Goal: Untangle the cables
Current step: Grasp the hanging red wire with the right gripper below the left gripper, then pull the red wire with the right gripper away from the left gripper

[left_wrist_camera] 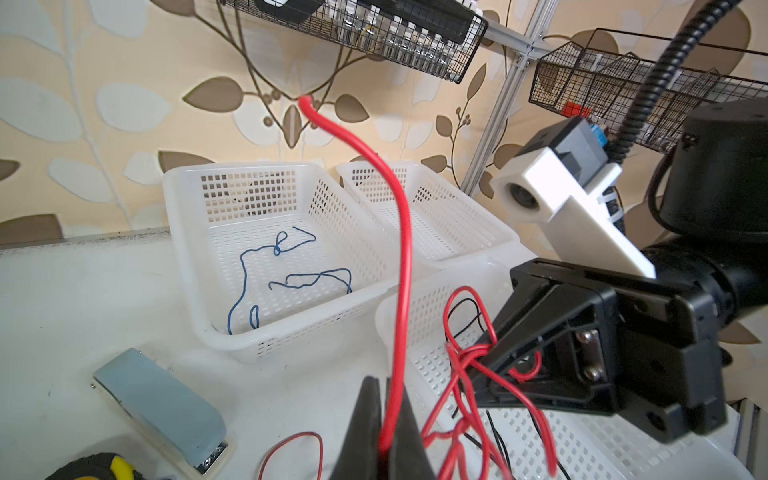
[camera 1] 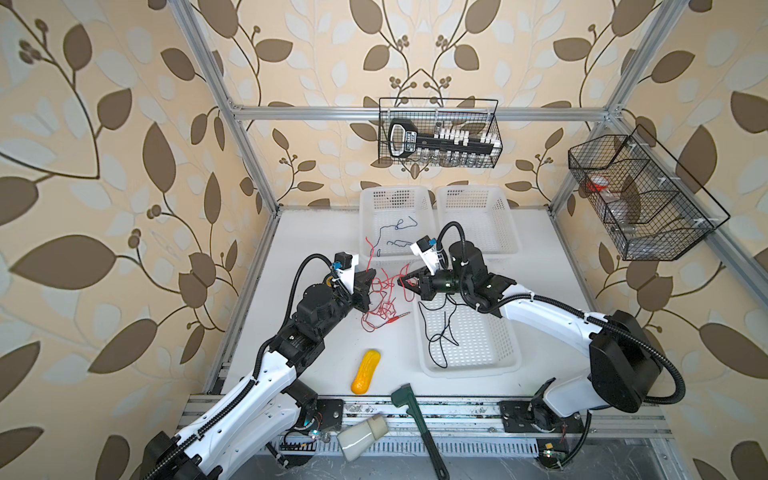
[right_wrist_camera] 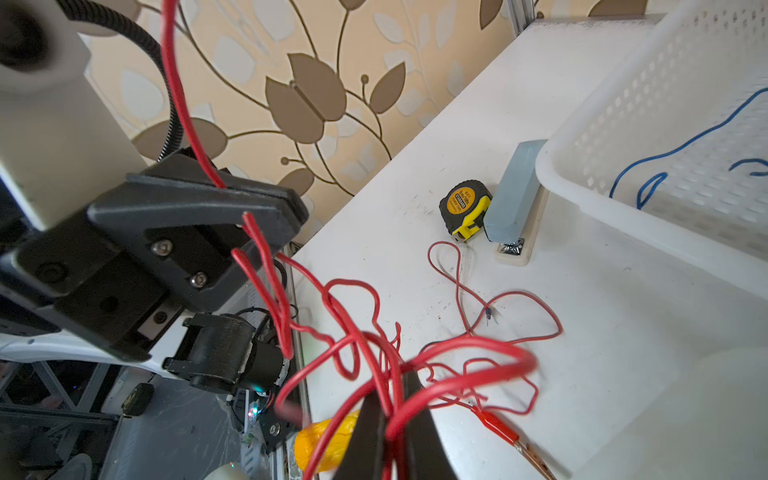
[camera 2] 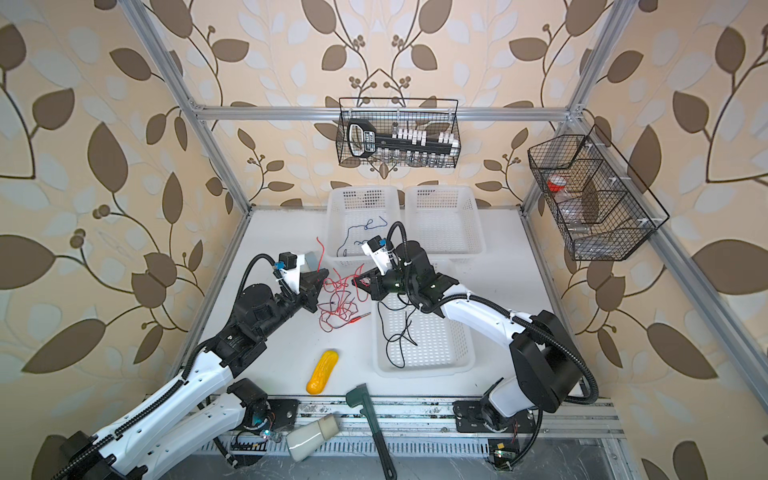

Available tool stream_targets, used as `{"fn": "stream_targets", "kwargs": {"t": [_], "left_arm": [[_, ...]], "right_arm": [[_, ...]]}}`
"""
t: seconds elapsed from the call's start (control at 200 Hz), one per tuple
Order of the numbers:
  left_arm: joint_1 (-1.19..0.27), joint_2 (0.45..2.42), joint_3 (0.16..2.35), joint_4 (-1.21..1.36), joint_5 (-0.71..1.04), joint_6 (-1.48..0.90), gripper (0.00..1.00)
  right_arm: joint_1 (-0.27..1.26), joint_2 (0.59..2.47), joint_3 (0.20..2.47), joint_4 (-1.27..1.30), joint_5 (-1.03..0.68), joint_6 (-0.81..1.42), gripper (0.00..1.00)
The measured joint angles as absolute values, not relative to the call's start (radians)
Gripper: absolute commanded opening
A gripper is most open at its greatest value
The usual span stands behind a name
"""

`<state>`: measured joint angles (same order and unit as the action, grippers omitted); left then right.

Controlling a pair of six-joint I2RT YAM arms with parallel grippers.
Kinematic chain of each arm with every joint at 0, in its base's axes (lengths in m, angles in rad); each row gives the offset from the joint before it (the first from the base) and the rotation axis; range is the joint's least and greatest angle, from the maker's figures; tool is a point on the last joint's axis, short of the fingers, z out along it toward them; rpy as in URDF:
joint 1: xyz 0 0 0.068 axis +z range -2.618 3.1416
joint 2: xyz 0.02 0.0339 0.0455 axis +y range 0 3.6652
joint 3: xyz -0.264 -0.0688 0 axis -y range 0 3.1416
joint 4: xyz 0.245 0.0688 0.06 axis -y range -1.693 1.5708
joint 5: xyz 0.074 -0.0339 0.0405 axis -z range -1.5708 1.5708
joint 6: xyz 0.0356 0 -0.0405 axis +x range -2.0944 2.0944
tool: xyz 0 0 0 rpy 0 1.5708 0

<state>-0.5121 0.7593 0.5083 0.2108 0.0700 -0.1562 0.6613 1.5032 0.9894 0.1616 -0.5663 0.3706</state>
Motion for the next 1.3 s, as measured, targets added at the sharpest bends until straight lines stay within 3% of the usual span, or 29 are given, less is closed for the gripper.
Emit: {"fn": "stream_targets", "kwargs": {"t": [0.105,0.41,0.59,0.93,1.3], "left_arm": [[-0.512,0.766,0.504,0.202,0.048,-0.159,0.41],[-0.512,0.814,0.5,0.183,-0.04,-0.172,0.82],[-0.512,0.852,0.494,0.183,-0.06,-0.166,0.98],[-0.512,0.927,0.457,0.222,-0.017,-0.164,0.99],[-0.512,1.019,0.426,0.45,0.081,-0.195,0.99]], "right_arm": [[0.666,1.502,0.99,0.135,-0.518,0.346,0.0],[0.682,1.437,1.016,-0.02,-0.208,0.221,0.0],[0.706,1.367,1.017,-0.067,-0.052,0.151,0.0],[0.707,1.257,1.032,-0.085,-0.014,0.093,0.0],[0.727,1.243,1.088,-0.086,-0.077,0.09,0.0]]}}
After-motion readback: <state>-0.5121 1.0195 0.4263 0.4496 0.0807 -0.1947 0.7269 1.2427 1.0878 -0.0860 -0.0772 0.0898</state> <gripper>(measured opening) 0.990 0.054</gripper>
